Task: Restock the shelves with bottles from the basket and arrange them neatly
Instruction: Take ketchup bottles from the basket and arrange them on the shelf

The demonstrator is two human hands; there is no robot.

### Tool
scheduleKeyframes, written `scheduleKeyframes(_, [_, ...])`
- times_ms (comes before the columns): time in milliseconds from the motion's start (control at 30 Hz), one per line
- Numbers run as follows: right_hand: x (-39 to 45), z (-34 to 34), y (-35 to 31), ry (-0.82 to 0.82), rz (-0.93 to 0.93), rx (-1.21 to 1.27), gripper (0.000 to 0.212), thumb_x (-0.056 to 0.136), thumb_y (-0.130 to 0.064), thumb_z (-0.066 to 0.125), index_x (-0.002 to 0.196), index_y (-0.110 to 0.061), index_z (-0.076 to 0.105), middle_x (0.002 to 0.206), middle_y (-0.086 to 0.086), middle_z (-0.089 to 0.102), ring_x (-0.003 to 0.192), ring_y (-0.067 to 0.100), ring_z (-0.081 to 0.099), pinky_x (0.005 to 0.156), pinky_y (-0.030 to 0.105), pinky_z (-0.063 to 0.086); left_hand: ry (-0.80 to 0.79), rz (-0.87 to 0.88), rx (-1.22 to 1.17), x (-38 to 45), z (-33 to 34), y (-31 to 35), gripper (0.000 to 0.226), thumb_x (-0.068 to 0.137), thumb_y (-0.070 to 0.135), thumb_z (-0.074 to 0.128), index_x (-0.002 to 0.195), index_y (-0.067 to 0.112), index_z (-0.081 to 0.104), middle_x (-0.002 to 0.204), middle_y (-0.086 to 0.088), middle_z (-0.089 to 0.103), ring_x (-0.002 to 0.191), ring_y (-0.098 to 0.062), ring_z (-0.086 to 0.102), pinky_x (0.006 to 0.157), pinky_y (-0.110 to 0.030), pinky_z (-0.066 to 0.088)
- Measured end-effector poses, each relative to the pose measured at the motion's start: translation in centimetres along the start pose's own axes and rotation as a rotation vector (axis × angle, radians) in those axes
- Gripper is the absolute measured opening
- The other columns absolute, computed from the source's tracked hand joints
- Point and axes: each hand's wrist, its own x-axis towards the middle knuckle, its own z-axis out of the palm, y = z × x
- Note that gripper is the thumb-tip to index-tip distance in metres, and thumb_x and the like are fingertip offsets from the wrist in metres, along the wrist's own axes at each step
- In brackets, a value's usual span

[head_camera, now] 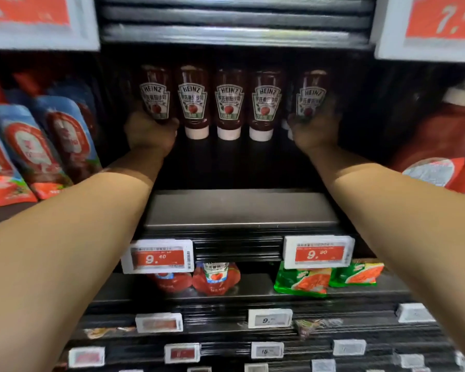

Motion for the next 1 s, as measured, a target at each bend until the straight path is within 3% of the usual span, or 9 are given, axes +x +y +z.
scheduleKeyframes(233, [-0.2, 0.5, -0.2, -0.03, -0.061, 0.008, 0.071, 0.082, -0.034, 0.078, 0.141, -0.008, 0.048, 0.139, 0.015, 0.055, 0.128, 0.03, 0.055, 0.107, 0.037, 0.047, -0.002, 0.018, 0.082, -0.4, -0.4, 0.5, 0.061, 0.082, 0.032, 0.079, 0.137, 0.016, 0.058, 0.132, -0.009, 0.067, 0.122, -0.027, 0.063, 0.102, -0.033, 0.051])
scheduleKeyframes(333, [-0.5, 0.4, -0.6, 0.004, -0.063, 0.02, 0.083, 0.077, -0.035, 0.079, 0.147, -0.009, 0.041, 0.143, 0.015, 0.052, 0.132, 0.031, 0.052, 0.11, 0.039, 0.046, -0.004, 0.012, 0.103, -0.6, -0.5, 0.8, 0.062, 0.083, 0.033, 0.078, 0.138, 0.014, 0.058, 0.134, -0.01, 0.066, 0.124, -0.028, 0.062, 0.103, -0.034, 0.05])
scheduleKeyframes(467, [-1.6, 0.6, -1.4, 0.001, -0.097, 0.014, 0.12, 0.065, -0.059, 0.086, 0.156, -0.011, 0.025, 0.153, 0.013, 0.04, 0.142, 0.031, 0.039, 0.117, 0.039, 0.038, -0.004, 0.013, 0.112, -0.8, -0.6, 1.0, 0.063, 0.084, 0.032, 0.078, 0.139, 0.013, 0.055, 0.135, -0.01, 0.065, 0.125, -0.029, 0.061, 0.104, -0.034, 0.05])
scheduleKeyframes(533, [-2.0, 0.8, -1.5, 0.012, -0.107, -0.069, 0.127, 0.065, -0.065, 0.084, 0.159, -0.01, 0.019, 0.157, 0.015, 0.035, 0.145, 0.034, 0.033, 0.117, 0.037, 0.033, 0.004, 0.014, 0.124, -0.9, -0.6, 1.1, 0.06, 0.085, 0.031, 0.078, 0.138, 0.012, 0.057, 0.135, -0.011, 0.065, 0.125, -0.03, 0.061, 0.102, -0.033, 0.049])
scheduleKeyframes(867, [-2.2, 0.8, -1.3, 0.007, -0.094, -0.114, 0.121, 0.069, -0.062, 0.083, 0.158, -0.009, 0.021, 0.157, 0.019, 0.033, 0.146, 0.036, 0.031, 0.118, 0.037, 0.03, -0.004, 0.009, 0.126, -0.7, -0.7, 0.9, 0.06, 0.084, 0.032, 0.076, 0.138, 0.013, 0.057, 0.134, -0.011, 0.065, 0.124, -0.031, 0.062, 0.102, -0.034, 0.05])
scheduleKeyframes(1000, [-2.7, 0.1, -1.5, -0.003, -0.058, -0.09, 0.119, 0.067, -0.061, 0.085, 0.156, -0.009, 0.025, 0.154, 0.015, 0.038, 0.144, 0.032, 0.036, 0.118, 0.038, 0.035, -0.022, -0.048, 0.134, -0.8, -0.6, 1.4, 0.072, 0.09, 0.03, 0.068, 0.152, 0.01, 0.037, 0.146, -0.016, 0.054, 0.134, -0.035, 0.052, 0.109, -0.038, 0.045])
